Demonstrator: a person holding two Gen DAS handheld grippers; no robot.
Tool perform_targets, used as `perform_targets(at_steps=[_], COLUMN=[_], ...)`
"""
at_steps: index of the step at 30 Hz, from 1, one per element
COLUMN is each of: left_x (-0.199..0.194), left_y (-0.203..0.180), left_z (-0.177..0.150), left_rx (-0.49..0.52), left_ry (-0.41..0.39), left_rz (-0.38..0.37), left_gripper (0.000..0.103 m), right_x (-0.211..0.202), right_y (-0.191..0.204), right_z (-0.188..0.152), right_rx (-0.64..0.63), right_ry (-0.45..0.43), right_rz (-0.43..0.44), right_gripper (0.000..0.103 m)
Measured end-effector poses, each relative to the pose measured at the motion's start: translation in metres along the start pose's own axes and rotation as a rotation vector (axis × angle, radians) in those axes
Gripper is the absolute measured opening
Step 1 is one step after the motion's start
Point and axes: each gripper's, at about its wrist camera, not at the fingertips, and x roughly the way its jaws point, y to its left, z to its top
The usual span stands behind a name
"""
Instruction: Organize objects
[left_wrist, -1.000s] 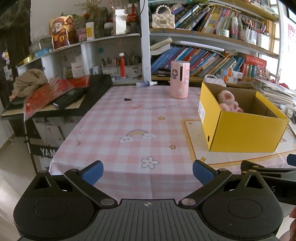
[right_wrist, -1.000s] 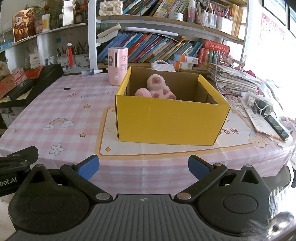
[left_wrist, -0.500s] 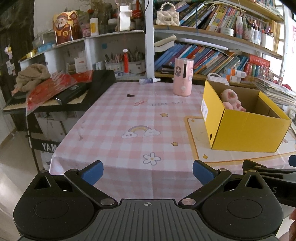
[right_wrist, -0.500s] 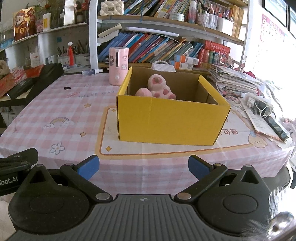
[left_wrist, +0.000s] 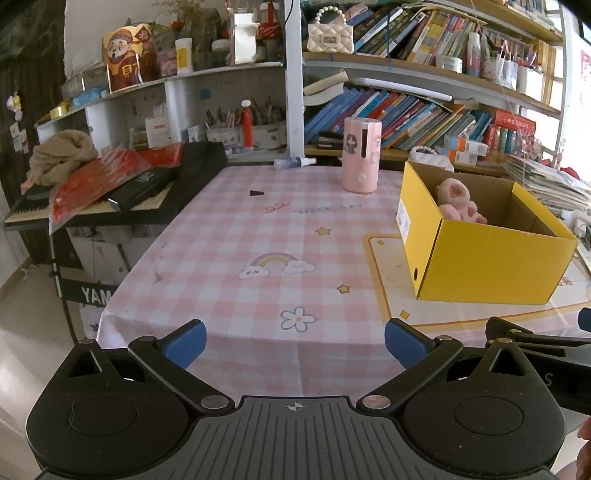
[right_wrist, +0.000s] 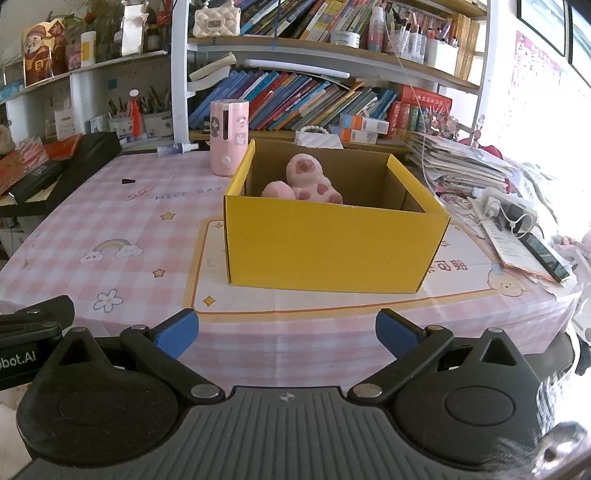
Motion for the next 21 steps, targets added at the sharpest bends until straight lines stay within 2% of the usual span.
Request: perform_targets(at_steps=[21], left_x=[-0.0009], left_y=[-0.0035], left_z=[0.0019], left_rx=[0.003], left_ry=[0.005], left_rz=[0.007], left_gripper=[0.103], right_x=[-0.0016], right_y=[-0.0033], right_z=[0.0001], right_rx=[0.0], right_ry=[0.002], right_rz=[0.002], right_gripper=[0.103])
